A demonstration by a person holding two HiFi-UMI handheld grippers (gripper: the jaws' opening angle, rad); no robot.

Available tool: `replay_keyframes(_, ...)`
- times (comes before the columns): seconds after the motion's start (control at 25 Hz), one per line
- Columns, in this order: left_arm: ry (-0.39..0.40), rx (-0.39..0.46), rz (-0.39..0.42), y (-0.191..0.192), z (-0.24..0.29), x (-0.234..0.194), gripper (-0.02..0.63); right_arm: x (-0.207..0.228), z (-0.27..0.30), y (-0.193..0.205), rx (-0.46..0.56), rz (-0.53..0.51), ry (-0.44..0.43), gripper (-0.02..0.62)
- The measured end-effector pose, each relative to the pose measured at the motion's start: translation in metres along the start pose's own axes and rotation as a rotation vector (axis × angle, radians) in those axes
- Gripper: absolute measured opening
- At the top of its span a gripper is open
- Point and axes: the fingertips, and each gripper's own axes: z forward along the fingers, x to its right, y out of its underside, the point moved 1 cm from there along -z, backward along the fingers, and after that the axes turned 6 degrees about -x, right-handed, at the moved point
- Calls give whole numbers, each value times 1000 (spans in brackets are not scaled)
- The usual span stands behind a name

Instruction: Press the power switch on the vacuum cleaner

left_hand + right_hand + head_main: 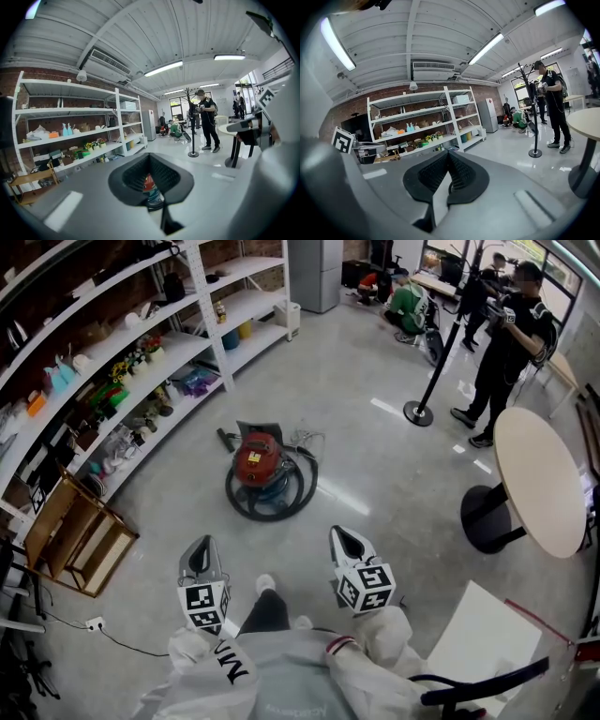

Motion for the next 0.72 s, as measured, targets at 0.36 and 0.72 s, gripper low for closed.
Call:
replay_keyframes(0.36, 6, -1, -20, 1, 15, -6, 0, 2, 13, -6, -18, -20, 11, 0)
replay_keyframes(0.72, -2, -20, -48, 8, 35, -23, 0, -1, 41, -10, -46, -29, 4, 0)
